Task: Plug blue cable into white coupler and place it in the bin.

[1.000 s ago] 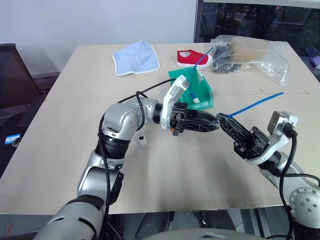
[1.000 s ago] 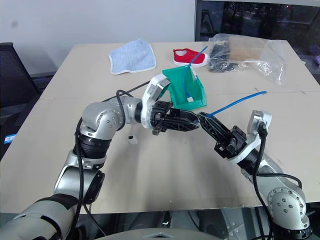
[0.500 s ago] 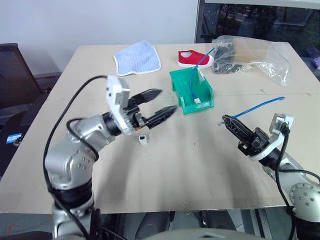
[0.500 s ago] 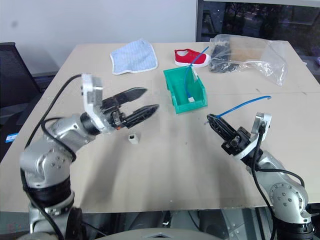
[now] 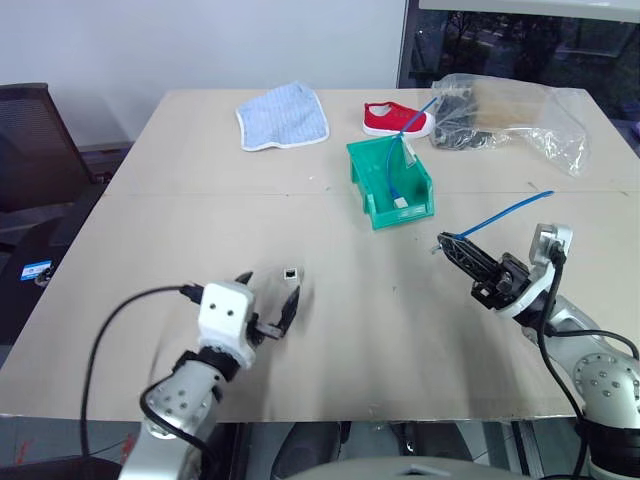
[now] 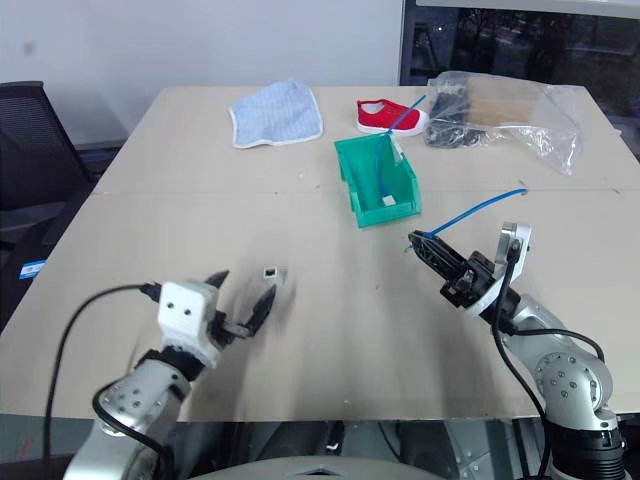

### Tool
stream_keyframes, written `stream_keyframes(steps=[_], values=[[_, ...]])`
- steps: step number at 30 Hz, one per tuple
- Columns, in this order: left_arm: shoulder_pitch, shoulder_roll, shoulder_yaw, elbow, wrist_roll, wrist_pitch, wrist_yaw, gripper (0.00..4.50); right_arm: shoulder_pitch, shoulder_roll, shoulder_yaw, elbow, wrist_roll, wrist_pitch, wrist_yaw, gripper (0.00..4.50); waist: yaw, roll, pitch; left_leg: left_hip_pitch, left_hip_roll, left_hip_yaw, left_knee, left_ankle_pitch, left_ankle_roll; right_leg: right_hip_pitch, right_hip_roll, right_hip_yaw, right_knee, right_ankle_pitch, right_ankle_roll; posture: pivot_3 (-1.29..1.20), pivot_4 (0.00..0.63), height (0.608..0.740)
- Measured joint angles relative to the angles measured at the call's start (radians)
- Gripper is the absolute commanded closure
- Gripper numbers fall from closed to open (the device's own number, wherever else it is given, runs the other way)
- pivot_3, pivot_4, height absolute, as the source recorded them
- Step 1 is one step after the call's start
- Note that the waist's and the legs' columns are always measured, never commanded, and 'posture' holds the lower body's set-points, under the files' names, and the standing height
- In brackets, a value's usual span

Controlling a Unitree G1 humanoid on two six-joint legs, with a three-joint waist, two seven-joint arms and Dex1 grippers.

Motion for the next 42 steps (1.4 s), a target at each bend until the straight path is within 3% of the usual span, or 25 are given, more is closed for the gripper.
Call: stream_keyframes(steps=[5,15,18,24,25,29,35,37,42], values=[[-0.051,-0.023,-0.028,0.127,0.038,-0.063,0.02,0.07,0.029,-0.061,0.0,-0.036,-0.033,0.015,0.027,4.5,0.001,0.0,0.0,0.0,0.001,-0.002,0.0,0.0,0.0,0.0,0.0,-0.003,0.0,0.0,0.0,0.0,0.15,0.74],[-0.212,-0.1,-0.08,0.316,0.077,-0.138,0.068,0.07,0.054,-0.072,-0.003,-0.05,-0.069,0.013,0.036,4.5,-0.002,0.0,0.0,-0.001,0.001,-0.001,0.0,0.0,0.0,0.0,0.0,-0.003,0.0,0.0,0.0,0.0,0.15,0.74],[-0.237,-0.118,-0.081,0.358,0.075,-0.168,0.067,0.77,0.056,-0.072,-0.004,-0.058,-0.074,0.012,0.035,4.5,-0.002,0.0,0.0,0.0,0.001,-0.001,0.0,0.0,0.0,0.0,0.0,-0.003,0.0,0.0,0.0,0.0,0.15,0.74],[-0.244,-0.137,-0.081,0.377,0.074,-0.193,0.072,3.61,0.057,-0.069,-0.004,-0.067,-0.08,0.01,0.026,4.5,-0.002,0.0,0.0,-0.001,0.001,-0.001,0.0,0.0,0.0,0.0,0.0,-0.003,0.0,0.0,0.0,0.0,0.15,0.74],[-0.244,-0.139,-0.081,0.378,0.074,-0.193,0.074,3.89,0.057,-0.069,-0.004,-0.067,-0.082,0.01,0.025,4.5,-0.002,0.0,0.0,-0.001,0.001,-0.001,0.0,0.0,0.0,0.0,0.0,-0.003,0.0,0.0,0.0,0.0,0.15,0.74],[-0.257,-0.116,-0.085,0.391,0.081,-0.203,0.06,3.88,0.051,-0.063,-0.003,-0.067,-0.097,0.009,0.021,4.5,-0.002,0.0,0.0,0.0,0.001,-0.002,0.0,0.0,0.0,0.0,0.0,-0.003,0.001,0.0,0.0,0.0,0.15,0.74],[-0.52,0.011,-0.127,0.59,-0.043,-0.258,-0.287,3.88,-0.052,-0.081,0.064,-0.066,-0.219,-0.017,0.05,4.5,-0.002,0.0,0.0,0.0,0.001,-0.003,0.002,0.0,0.0,0.0,0.001,-0.006,0.001,0.0,0.0,0.0,0.15,0.74],[-0.667,0.06,-0.197,0.718,-0.084,-0.291,-0.523,3.88,-0.117,-0.126,0.146,-0.036,-0.334,-0.06,0.116,4.5,-0.005,0.0,0.0,-0.001,0.0,-0.002,0.002,0.0,-0.001,0.0,0.003,-0.005,0.001,0.0,0.0,0.0,0.15,0.74],[-0.922,0.069,-0.298,1.025,-0.112,-0.365,-0.911,3.88,-0.23,-0.15,0.26,0.08,-0.519,-0.175,0.244,4.5,-0.011,0.0,0.0,-0.002,0.001,-0.002,0.002,0.003,-0.005,-0.001,0.005,-0.004,0.001,0.0,0.0,0.0,0.15,0.74]])
